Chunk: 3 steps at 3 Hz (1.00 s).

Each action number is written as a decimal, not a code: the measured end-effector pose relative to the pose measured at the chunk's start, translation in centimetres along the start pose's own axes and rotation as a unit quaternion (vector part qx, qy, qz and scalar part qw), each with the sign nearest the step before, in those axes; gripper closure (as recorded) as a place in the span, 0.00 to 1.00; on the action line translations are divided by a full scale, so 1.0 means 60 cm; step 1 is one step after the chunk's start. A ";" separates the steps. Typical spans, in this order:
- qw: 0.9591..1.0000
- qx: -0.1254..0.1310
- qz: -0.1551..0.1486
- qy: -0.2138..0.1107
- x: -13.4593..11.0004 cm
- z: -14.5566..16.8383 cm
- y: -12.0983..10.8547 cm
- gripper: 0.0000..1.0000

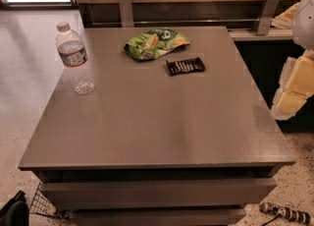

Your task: Knock water bottle over

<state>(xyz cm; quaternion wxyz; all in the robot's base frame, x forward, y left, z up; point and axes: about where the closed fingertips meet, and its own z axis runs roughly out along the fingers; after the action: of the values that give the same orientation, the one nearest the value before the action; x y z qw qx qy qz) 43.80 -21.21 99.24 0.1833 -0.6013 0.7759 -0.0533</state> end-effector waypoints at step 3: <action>0.997 -0.014 0.020 -0.076 -0.043 0.055 -0.018 0.00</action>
Offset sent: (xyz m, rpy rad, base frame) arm 0.0222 0.0209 -0.0056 0.1225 -0.0297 0.0382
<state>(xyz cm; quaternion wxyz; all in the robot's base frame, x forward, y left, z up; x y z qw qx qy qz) 46.46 -18.59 97.04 0.2345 -0.5906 0.7721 0.0073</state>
